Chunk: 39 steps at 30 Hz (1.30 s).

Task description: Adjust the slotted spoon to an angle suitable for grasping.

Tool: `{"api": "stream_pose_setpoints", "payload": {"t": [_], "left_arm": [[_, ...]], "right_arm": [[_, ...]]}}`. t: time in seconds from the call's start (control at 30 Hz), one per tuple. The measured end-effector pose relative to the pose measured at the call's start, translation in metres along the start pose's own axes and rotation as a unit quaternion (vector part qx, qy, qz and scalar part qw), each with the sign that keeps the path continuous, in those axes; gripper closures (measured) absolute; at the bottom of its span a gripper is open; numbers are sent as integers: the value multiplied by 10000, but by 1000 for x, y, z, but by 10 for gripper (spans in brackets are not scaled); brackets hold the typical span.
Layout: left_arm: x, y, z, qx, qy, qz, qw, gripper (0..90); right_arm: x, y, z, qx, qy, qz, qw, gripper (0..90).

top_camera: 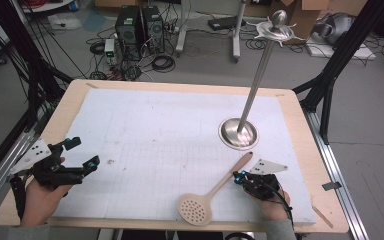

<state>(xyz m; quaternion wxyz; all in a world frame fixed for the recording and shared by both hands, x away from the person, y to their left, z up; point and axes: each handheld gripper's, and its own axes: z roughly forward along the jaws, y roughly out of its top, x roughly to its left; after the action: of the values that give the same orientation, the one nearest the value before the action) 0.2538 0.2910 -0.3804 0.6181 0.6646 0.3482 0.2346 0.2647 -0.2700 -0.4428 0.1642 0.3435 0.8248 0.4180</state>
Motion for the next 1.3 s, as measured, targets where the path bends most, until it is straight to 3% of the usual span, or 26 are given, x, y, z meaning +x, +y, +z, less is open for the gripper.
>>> {"api": "stream_pose_setpoints", "payload": {"t": [0.13,0.27,0.37,0.67,0.8,1.3], "left_arm": [[0,0,0,14,-4,5,10000,18],[1,-1,-1,24,13,0,10000,18],[0,-1,-2,17,26,-7,10000,18],[1,-2,-4,42,61,-2,10000,18],[1,-2,-3,42,57,1,10000,18],[0,-3,-3,80,64,-3,9999,18]], "right_arm": [[-7,-5,1,106,-113,105,9998,900],[-3,-2,7,239,-197,-125,9994,900],[-2,1,11,231,-207,-74,9995,900],[2,10,23,192,-110,-172,9996,900],[8,14,29,266,-87,-339,9990,900],[14,29,49,202,-3,-436,9988,900]]}}
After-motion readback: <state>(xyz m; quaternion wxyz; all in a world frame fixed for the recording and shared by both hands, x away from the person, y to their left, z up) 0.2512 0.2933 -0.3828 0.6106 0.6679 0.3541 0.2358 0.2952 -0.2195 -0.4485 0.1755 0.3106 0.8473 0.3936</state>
